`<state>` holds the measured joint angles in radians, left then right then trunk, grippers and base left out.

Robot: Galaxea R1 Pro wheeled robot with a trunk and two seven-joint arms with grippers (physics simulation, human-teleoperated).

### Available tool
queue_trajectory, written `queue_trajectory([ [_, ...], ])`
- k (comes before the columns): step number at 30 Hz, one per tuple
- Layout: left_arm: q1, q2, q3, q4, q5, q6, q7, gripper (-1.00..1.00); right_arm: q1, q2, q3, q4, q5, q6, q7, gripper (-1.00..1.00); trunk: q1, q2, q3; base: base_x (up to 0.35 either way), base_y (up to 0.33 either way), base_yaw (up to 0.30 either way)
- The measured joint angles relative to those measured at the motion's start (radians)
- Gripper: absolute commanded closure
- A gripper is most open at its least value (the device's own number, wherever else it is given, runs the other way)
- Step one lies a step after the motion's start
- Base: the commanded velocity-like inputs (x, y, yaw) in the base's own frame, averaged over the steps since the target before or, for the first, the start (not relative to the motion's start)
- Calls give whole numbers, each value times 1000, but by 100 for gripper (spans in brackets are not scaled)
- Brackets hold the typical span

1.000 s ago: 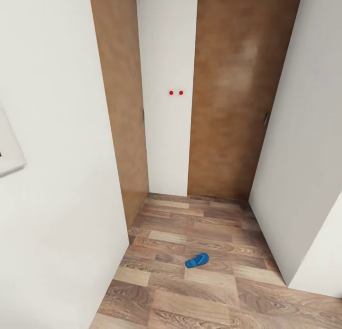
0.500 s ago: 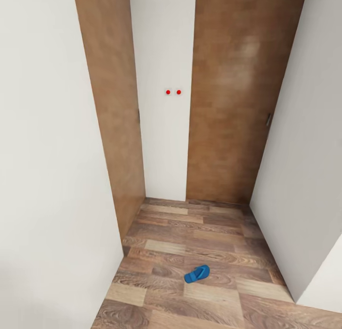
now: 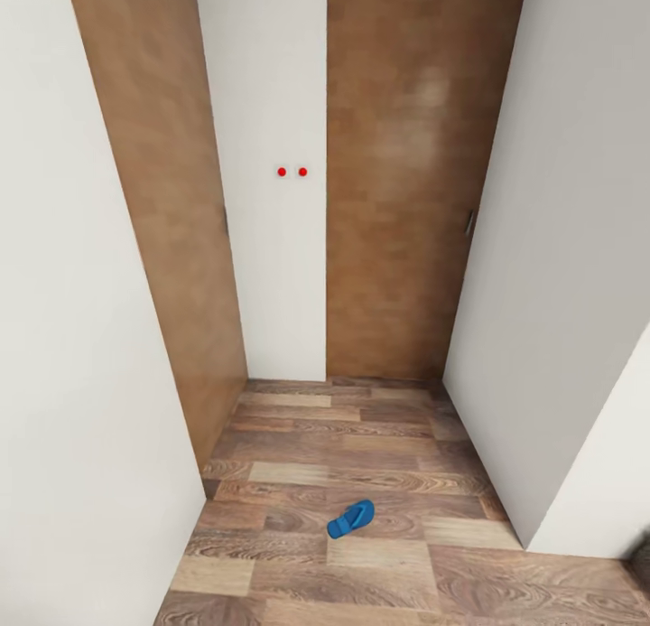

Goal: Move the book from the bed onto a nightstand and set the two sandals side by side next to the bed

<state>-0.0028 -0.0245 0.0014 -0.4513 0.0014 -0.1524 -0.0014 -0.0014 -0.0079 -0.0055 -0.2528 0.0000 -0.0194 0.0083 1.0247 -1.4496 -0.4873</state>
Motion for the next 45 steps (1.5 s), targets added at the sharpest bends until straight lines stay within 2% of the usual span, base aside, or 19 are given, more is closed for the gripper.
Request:
queue_trajectory([
  [13,0,0,0,0,0,0,0,-100,0,0,0,0,0,0,0,-100,0,0,-9,285,0,-252],
  [39,0,0,0,0,0,-1,0,-100,0,0,0,0,0,0,0,-100,0,0,-27,9,0,-252],
  [45,0,0,0,0,0,0,0,-100,0,0,0,0,0,0,0,-100,0,0,-31,179,63,-252],
])
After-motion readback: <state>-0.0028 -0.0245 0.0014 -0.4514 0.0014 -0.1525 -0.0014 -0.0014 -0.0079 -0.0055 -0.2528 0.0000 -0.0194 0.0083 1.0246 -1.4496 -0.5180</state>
